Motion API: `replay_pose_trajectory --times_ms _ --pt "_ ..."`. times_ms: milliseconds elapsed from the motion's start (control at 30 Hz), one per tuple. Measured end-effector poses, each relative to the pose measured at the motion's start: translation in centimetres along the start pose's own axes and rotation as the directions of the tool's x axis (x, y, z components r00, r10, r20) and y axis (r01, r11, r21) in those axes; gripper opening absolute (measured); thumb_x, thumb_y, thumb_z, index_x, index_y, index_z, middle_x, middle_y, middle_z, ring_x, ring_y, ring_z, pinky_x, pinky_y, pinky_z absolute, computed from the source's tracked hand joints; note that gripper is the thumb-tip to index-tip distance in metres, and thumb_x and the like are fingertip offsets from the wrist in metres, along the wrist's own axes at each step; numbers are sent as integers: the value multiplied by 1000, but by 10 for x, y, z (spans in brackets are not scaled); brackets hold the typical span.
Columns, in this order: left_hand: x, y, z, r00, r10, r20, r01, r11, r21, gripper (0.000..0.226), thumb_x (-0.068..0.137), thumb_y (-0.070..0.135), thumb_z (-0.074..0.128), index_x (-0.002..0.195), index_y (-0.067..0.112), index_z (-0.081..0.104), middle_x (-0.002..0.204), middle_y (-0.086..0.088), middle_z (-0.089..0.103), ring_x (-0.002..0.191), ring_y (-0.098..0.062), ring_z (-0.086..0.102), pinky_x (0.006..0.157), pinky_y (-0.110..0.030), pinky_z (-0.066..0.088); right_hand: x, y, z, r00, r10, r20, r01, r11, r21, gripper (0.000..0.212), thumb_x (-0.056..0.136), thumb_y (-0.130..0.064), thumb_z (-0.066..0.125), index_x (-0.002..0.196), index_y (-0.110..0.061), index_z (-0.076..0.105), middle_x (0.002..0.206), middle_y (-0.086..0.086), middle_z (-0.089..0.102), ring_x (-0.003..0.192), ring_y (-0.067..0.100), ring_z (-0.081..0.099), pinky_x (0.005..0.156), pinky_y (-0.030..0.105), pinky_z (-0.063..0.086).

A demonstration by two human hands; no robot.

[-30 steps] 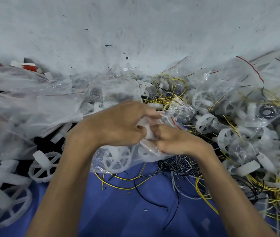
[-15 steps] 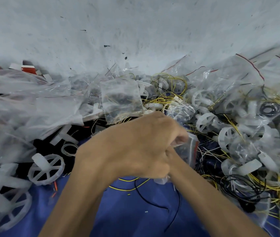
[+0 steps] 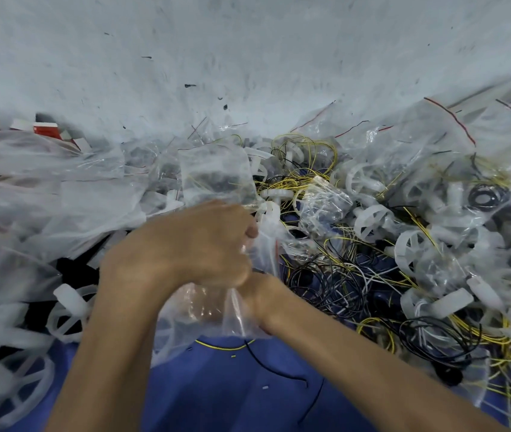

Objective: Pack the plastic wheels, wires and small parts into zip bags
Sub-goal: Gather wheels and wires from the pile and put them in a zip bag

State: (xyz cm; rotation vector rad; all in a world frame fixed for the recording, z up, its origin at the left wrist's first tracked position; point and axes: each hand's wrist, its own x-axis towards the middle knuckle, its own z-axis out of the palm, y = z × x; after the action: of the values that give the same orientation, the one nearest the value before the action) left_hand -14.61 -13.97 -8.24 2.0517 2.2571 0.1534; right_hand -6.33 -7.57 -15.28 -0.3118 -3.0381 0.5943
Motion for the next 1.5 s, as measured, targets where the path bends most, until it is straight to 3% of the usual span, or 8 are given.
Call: replay_pose_trajectory --times_ms 200,467,667,933,1033,1200,1300,1500 --pt "9 -47 4 992 -123 28 122 992 36 43 77 38 60 120 30 57 125 3 57 111 -16 51 90 -23 37 7 -2 -32 990 -71 121 67 997 36 26 93 2 42 113 6 58 122 22 57 106 27 53 84 25 32" --pt "14 -76 7 971 -203 -128 198 979 -50 45 81 19 54 126 24 56 133 2 54 111 -14 49 84 -19 30 -24 85 -53 815 348 -463 -145 896 419 23 85 -10 65 107 -15 66 88 -7 67 79 10 65 72 17 53" --pt "15 -84 10 967 -215 -136 208 976 -64 53 78 22 59 131 24 52 138 2 50 126 -17 44 89 -20 28 -1 127 -4 819 555 -148 -557 830 30 44 75 -32 75 110 -14 56 109 4 57 103 25 54 84 32 46" --pt "15 -86 7 969 -195 -150 187 980 -65 53 80 21 58 132 24 52 142 3 47 132 -15 38 96 -19 26 -18 141 -20 452 700 -552 -530 709 465 16 87 -8 57 75 -10 48 72 4 51 77 27 55 64 27 47" --pt "15 -83 7 971 -193 -142 185 980 -71 52 81 21 56 133 24 50 142 3 46 133 -15 37 99 -21 27 -27 135 -27 538 715 -448 -687 679 258 61 84 -28 66 132 -3 36 127 18 43 122 35 40 101 41 36" --pt "16 -75 8 974 -195 -115 188 980 -72 52 81 23 56 133 26 50 143 1 45 134 -16 35 102 -24 28 -30 100 -26 870 459 -180 -481 871 -103 50 73 -35 76 119 -23 59 121 4 53 114 21 48 95 41 44" --pt "14 -69 8 977 -184 -106 179 982 -57 51 82 22 54 133 25 49 142 2 46 134 -17 36 105 -27 28 -26 94 -11 841 540 41 -494 795 -352 58 73 -34 76 127 -30 54 133 2 45 128 24 36 105 47 33" --pt "17 -60 10 988 -137 -68 136 991 -9 47 88 28 50 135 25 47 143 4 44 135 -16 35 112 -31 23 -42 110 -28 845 441 -303 -505 843 -183 21 82 -36 67 102 -32 70 104 -5 61 105 18 56 70 22 36"
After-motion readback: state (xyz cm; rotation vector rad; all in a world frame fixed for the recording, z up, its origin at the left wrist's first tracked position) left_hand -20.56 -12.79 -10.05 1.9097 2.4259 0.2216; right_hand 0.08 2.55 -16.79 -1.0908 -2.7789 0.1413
